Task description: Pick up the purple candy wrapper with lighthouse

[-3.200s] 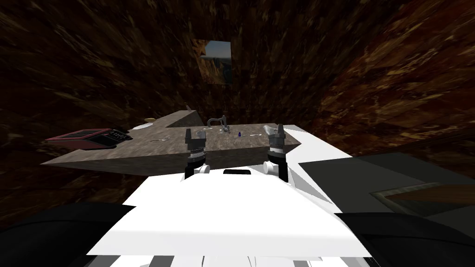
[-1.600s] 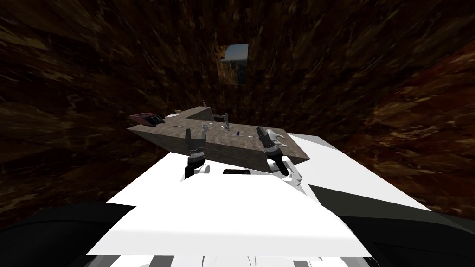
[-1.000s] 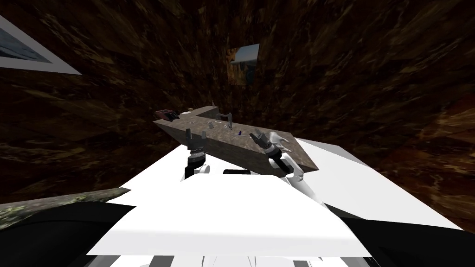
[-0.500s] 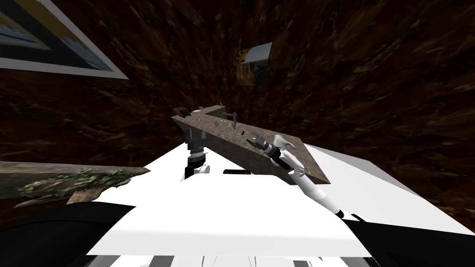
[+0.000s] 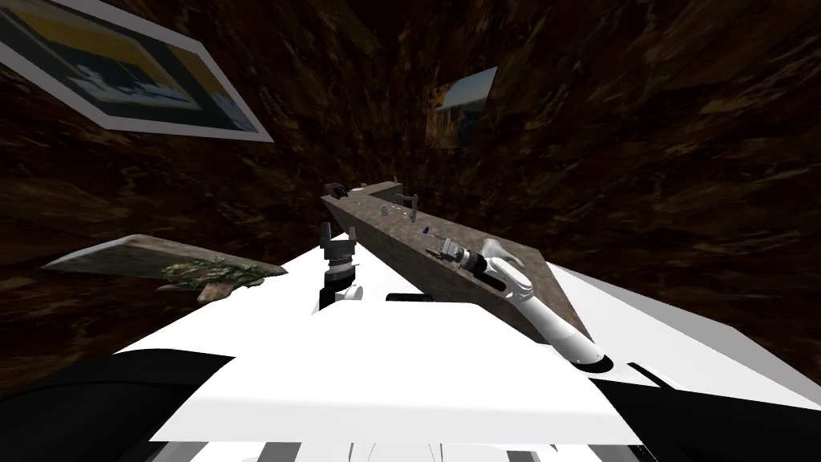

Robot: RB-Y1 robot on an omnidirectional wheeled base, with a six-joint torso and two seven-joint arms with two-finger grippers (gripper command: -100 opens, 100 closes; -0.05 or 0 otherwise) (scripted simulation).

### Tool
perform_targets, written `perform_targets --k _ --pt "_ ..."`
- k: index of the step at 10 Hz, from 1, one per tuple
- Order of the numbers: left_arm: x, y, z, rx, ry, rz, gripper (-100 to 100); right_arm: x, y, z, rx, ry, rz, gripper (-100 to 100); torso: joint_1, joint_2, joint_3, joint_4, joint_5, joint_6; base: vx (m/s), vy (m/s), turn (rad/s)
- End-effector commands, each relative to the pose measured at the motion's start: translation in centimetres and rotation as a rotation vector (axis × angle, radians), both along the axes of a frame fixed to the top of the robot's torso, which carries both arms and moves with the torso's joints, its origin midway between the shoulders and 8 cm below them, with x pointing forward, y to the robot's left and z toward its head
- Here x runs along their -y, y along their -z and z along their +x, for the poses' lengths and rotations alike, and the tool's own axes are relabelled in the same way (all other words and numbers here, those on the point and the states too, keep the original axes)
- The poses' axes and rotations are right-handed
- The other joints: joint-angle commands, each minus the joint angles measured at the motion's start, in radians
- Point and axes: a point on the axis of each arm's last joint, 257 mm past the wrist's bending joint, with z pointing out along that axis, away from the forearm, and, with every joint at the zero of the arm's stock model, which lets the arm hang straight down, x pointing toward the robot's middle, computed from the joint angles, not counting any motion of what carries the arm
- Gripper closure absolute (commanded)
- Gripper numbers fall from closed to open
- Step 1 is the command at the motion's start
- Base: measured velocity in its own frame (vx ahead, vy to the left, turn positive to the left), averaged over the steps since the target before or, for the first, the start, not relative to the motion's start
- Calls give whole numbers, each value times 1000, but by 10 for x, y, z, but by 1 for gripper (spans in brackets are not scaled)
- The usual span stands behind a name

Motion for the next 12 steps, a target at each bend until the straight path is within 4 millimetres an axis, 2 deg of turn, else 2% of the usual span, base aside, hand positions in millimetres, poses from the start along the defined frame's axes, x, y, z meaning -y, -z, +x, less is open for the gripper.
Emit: perform_targets --k 1,2,3,4,5,6,7,8,9,10,11,12 --pt "0 0 0 0 0 0 0 7 26 3 3 -20 -109 -100 0 0 0 0 0 0 -25 -64 351" --pt "0 0 0 0 0 0 0 10 29 2 6 -22 -136 -100 0 0 0 0 0 -1 -20 -56 241" --pt "0 0 0 0 0 0 0 20 50 4 3 -36 -221 -100 0 -1 0 0 0 0 -48 -52 315" --pt "0 0 0 0 0 0 0 23 53 3 8 -38 -247 -100 0 0 0 0 0 -1 -45 -53 236" --pt "0 0 0 0 0 0 0 36 74 5 3 -50 -333 -100 0 0 0 0 0 0 -37 -47 384" --pt "0 0 0 0 0 0 0 40 76 5 5 -52 -358 -100 1 0 0 0 0 -1 -37 -47 252" --pt "0 0 0 0 0 0 0 55 97 7 -2 -62 -443 -100 1 0 0 0 0 0 -38 -52 317" --pt "0 0 0 0 0 0 0 62 98 6 -2 -64 -468 -100 0 0 0 0 0 0 -35 -48 245" --pt "0 0 0 0 0 0 0 81 117 8 -14 -71 -552 -100 0 -1 0 0 0 0 -15 -38 376" --pt "0 0 0 0 0 0 0 87 119 8 -13 -73 -578 -100 1 -2 -1 0 0 0 -7 -33 325" --pt "0 0 0 0 0 0 0 108 136 8 -30 -79 -658 -100 1 -3 -1 -1 0 0 -20 -47 317" --pt "0 0 0 0 0 0 0 115 137 8 -29 -80 -685 -100 1 -2 -1 -1 0 0 -15 -44 303"
